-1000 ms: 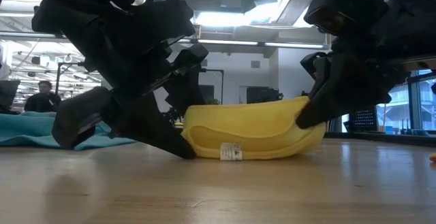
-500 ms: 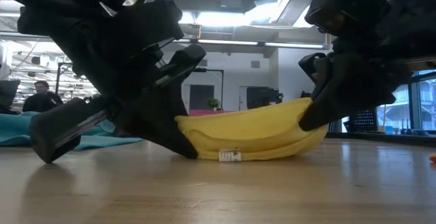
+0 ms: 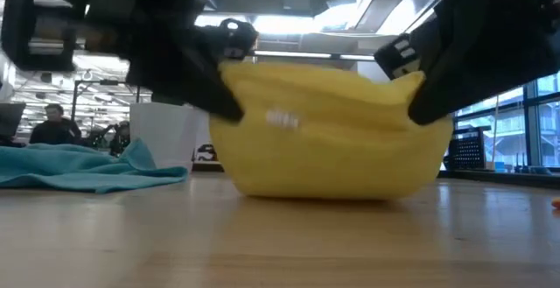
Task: Fold microfiber towels
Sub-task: Fold the yellow microfiber towel
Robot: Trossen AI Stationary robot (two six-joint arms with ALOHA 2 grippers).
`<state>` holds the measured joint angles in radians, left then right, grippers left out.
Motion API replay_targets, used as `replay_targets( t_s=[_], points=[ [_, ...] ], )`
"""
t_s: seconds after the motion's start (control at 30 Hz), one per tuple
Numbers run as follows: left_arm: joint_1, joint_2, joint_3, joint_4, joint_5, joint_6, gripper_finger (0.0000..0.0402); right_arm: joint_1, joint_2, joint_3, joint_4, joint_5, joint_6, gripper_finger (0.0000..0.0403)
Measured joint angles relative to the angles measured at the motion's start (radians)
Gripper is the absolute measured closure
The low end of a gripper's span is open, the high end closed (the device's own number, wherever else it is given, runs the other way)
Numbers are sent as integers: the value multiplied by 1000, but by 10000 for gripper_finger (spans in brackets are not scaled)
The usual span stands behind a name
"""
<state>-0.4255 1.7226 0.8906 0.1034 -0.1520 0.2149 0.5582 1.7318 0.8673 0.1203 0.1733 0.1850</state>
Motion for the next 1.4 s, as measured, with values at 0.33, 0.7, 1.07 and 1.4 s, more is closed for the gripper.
replay_targets(
  t_s=[0.33,0.7,1.07,1.4],
  points=[
    [132,-63,2,-70,216,-80,401,-67,-206,-196,180,30,23,401],
    [206,-61,0,-34,382,-126,401,-102,-174,-310,351,-32,146,401],
    [62,-59,0,-21,316,-142,401,-17,-68,-131,274,20,115,401],
    [232,-65,-137,64,338,-141,401,-167,-71,-200,276,25,238,401]
  ],
)
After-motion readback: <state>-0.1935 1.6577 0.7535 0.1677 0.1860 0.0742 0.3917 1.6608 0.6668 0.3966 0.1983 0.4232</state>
